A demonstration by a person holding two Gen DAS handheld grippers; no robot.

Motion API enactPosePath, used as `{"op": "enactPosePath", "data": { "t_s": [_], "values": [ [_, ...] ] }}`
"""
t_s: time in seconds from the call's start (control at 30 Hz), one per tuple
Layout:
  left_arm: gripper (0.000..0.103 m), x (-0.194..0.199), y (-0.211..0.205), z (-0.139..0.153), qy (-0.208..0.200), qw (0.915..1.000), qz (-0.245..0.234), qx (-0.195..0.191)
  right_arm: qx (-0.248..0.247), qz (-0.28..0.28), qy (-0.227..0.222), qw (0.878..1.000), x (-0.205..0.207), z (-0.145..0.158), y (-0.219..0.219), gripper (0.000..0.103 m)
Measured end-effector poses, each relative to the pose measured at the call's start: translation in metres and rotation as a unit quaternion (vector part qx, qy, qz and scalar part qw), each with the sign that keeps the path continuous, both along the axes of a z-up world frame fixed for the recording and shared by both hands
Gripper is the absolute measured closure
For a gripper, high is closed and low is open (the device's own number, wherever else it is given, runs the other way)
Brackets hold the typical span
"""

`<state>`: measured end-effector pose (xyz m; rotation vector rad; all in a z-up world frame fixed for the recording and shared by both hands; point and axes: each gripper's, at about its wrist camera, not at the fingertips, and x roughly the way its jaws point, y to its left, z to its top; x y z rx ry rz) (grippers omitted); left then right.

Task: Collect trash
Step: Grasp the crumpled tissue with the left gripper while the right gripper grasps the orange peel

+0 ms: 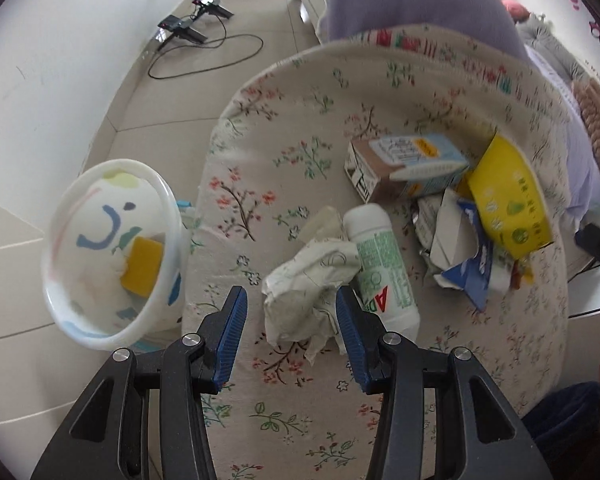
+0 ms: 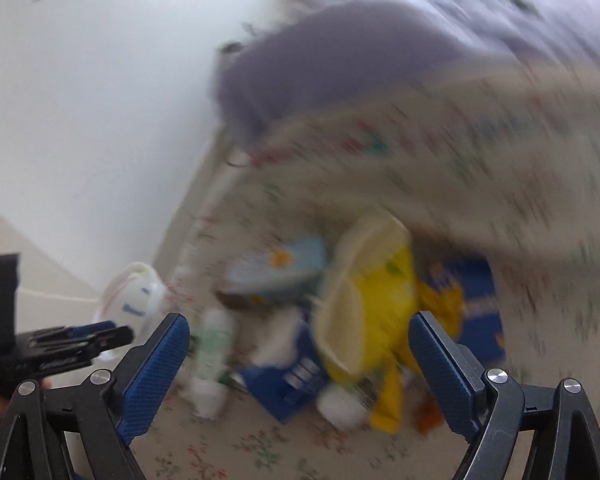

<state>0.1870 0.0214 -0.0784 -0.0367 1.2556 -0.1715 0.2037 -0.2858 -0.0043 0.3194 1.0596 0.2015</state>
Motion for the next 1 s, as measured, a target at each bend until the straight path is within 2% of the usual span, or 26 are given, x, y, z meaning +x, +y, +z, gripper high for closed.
{"op": "enactPosePath", "data": {
  "t_s": [0.03, 0.17, 0.27, 0.3, 0.4, 0.5, 0.6, 0.73, 0.83, 0.93, 1.0],
  "values": [
    [0.054, 0.0, -0.003, -0.003, 0.004, 1.0, -0.001, 0.002, -0.007, -0.009, 0.02, 1.0, 0.002, -0.007, -0.005, 0.011],
    [0.054, 0.004, -0.017, -0.012, 0.008, 0.9997, -0.004, 0.021, -0.001, -0.014, 0.024, 1.0, -0.001, -0.012, -0.023, 0.011],
    [0.055, 0.006, -0.022, -0.02, 0.011, 0.9993, 0.008, 0.035, 0.0, -0.024, 0.059, 0.998, -0.002, -0.026, -0.03, 0.011],
    [0.06, 0.006, -0.023, -0.025, 0.018, 0.9992, 0.013, 0.034, 0.001, -0.028, 0.07, 0.997, -0.002, -0.031, -0.031, 0.011],
    [0.069, 0.007, -0.023, -0.028, 0.016, 0.9992, 0.021, 0.028, 0.026, -0.047, 0.104, 0.993, -0.001, -0.048, -0.043, 0.011],
    [0.072, 0.005, -0.022, -0.021, 0.008, 0.9996, 0.024, 0.011, 0.056, -0.087, 0.131, 0.986, -0.003, -0.063, -0.066, 0.011],
    [0.072, 0.002, -0.019, -0.012, 0.0, 0.9996, 0.028, -0.005, 0.046, -0.125, 0.148, 0.98, -0.006, -0.074, -0.08, 0.016],
    [0.072, 0.002, -0.013, -0.002, -0.008, 0.9989, 0.038, -0.028, 0.048, -0.132, 0.161, 0.977, -0.006, -0.083, -0.08, 0.021],
    [0.072, 0.002, -0.008, 0.002, -0.011, 0.9983, 0.044, -0.037, 0.031, -0.129, 0.166, 0.977, 0.001, -0.089, -0.07, 0.025],
    [0.072, 0.001, -0.004, 0.005, -0.009, 0.9973, 0.048, -0.055, 0.027, -0.122, 0.175, 0.977, 0.005, -0.096, -0.058, 0.033],
    [0.072, -0.002, -0.003, 0.008, -0.014, 0.9973, 0.048, -0.055, 0.026, -0.122, 0.18, 0.976, 0.01, -0.102, -0.052, 0.036]
  ]
}}
